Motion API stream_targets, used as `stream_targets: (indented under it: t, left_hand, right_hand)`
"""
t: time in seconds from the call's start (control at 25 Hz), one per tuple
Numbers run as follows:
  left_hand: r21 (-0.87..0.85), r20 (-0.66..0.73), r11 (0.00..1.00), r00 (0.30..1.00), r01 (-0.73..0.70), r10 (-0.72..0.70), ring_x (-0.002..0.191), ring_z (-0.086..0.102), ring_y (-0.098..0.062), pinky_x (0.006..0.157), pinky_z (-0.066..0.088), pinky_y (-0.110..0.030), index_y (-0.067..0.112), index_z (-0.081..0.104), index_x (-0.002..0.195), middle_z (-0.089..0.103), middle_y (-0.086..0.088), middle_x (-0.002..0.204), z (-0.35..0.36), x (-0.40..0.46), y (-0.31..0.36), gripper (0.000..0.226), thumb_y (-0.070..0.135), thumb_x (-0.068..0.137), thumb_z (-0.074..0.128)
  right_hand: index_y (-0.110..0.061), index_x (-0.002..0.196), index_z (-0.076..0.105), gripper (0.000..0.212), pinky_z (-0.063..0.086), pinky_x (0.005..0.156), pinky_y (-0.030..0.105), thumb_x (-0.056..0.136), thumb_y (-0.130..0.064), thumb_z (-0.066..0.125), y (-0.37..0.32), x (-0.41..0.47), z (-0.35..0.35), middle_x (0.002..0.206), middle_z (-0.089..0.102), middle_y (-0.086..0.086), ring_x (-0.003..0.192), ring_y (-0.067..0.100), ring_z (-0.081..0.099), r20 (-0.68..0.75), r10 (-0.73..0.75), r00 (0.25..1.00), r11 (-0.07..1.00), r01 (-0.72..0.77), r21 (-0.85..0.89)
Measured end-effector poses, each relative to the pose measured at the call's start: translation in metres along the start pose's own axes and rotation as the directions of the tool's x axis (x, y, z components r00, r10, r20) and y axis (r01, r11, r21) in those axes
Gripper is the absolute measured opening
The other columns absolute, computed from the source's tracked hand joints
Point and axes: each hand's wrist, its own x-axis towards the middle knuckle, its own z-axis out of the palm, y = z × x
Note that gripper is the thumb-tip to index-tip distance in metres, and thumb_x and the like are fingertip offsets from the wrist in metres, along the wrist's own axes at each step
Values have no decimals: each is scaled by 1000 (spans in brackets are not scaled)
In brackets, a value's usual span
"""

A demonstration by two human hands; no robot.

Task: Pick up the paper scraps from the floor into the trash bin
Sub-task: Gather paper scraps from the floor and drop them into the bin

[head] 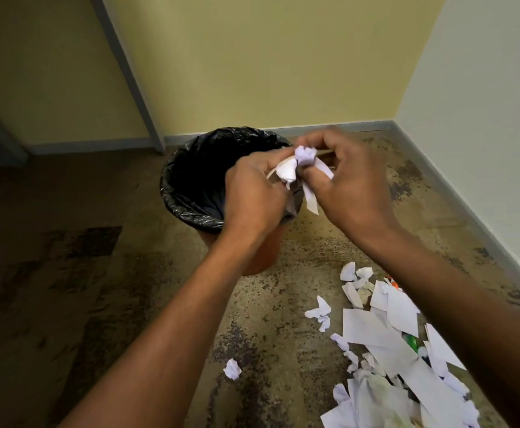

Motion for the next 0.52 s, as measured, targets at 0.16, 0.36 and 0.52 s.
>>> stream_targets:
  t: [0.16,0.36,0.52]
  left_hand:
    - [84,-100,996,995,28,-20,95,70,0,82,59,-27,26,75,116,77,11,103,-21,19,-27,29,17,89,74]
    - [277,-102,935,974,221,-200,75,67,-10,63,54,-31,25,76,91,73,7,78,-22,10,-61,14,13,85,72]
    - [358,-111,896,965,263,-239,99,68,-17,84,55,-30,20,71,120,74,-1,109,-21,3,-69,40,11,82,78]
  right_hand:
    - [-15,100,70,12,49,70,14,88,-17,68,7,16,46,92,70,-8,84,1,65,-7,-83,997,994,83,66]
    - [-15,111,66,31,47,83,13,81,-10,72,38,8,82,110,68,-4,98,3,60,93,-37,995,998,33,50]
    - [-14,130,56,52,52,96,24,82,-4,74,48,1,87,136,55,4,116,12,57,237,63,970,985,-100,144]
